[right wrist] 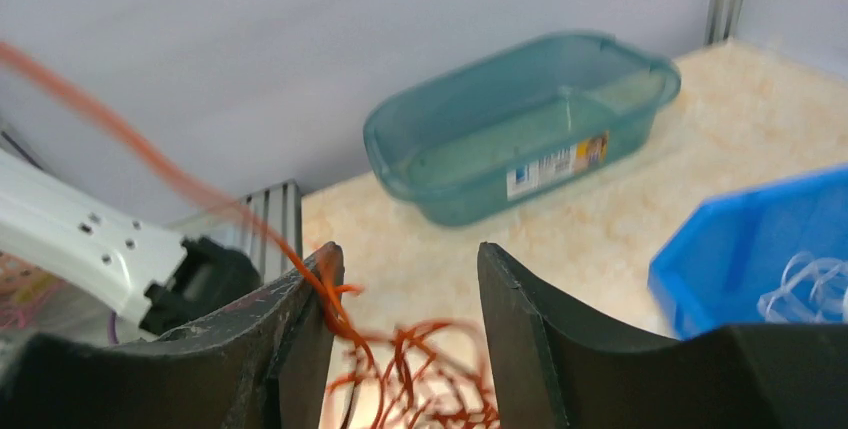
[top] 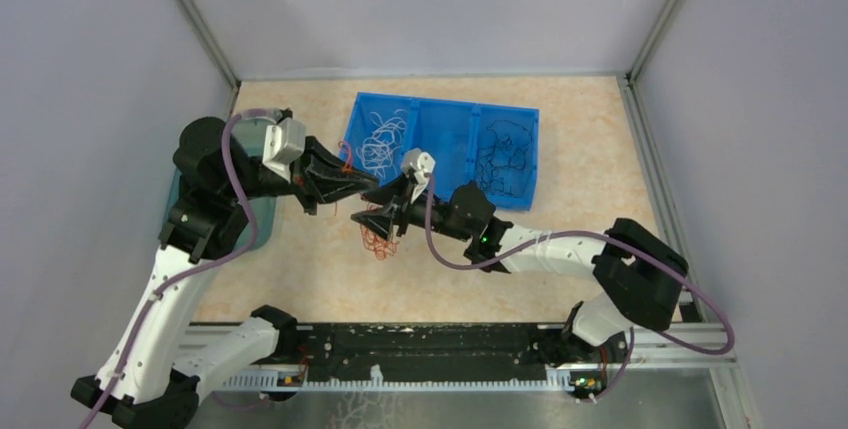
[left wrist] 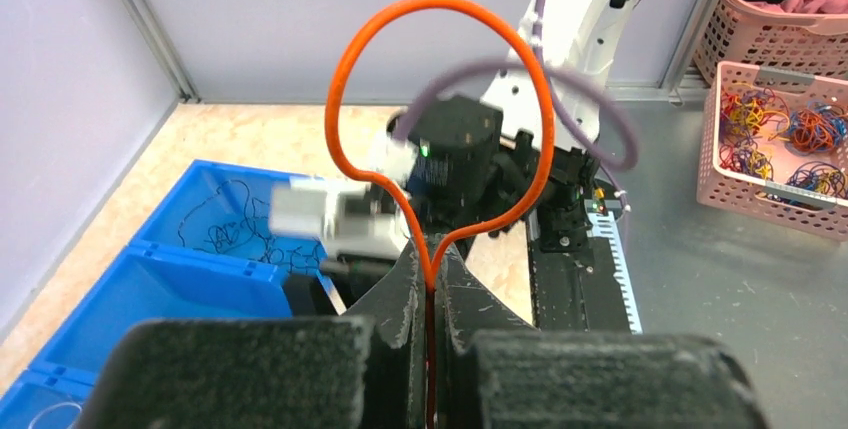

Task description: Untangle the cables

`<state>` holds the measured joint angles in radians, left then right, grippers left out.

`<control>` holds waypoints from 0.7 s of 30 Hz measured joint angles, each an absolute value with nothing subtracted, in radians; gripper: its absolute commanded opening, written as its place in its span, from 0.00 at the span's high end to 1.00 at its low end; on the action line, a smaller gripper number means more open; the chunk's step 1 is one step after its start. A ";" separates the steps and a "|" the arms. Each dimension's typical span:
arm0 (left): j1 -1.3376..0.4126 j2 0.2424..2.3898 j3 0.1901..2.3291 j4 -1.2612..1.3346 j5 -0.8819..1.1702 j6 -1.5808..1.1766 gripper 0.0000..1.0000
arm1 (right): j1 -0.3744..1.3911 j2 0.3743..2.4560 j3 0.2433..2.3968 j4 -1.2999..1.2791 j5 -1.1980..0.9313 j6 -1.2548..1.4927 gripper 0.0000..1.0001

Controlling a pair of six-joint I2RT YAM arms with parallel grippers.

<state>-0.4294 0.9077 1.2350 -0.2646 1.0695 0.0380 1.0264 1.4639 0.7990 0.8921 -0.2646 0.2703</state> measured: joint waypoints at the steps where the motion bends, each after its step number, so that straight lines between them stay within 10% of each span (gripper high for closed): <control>1: -0.429 0.909 1.243 -0.262 1.069 0.035 0.99 | 1.027 1.473 0.780 0.903 -0.262 0.276 0.48; 21: -0.429 1.008 1.596 -0.192 1.029 0.063 0.99 | 1.034 1.631 0.511 1.060 -0.196 0.401 0.50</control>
<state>-0.4294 1.0077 1.5963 -0.1921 1.0294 0.0628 1.0344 1.6314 0.5110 1.0595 -0.1963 0.4007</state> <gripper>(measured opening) 0.024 0.491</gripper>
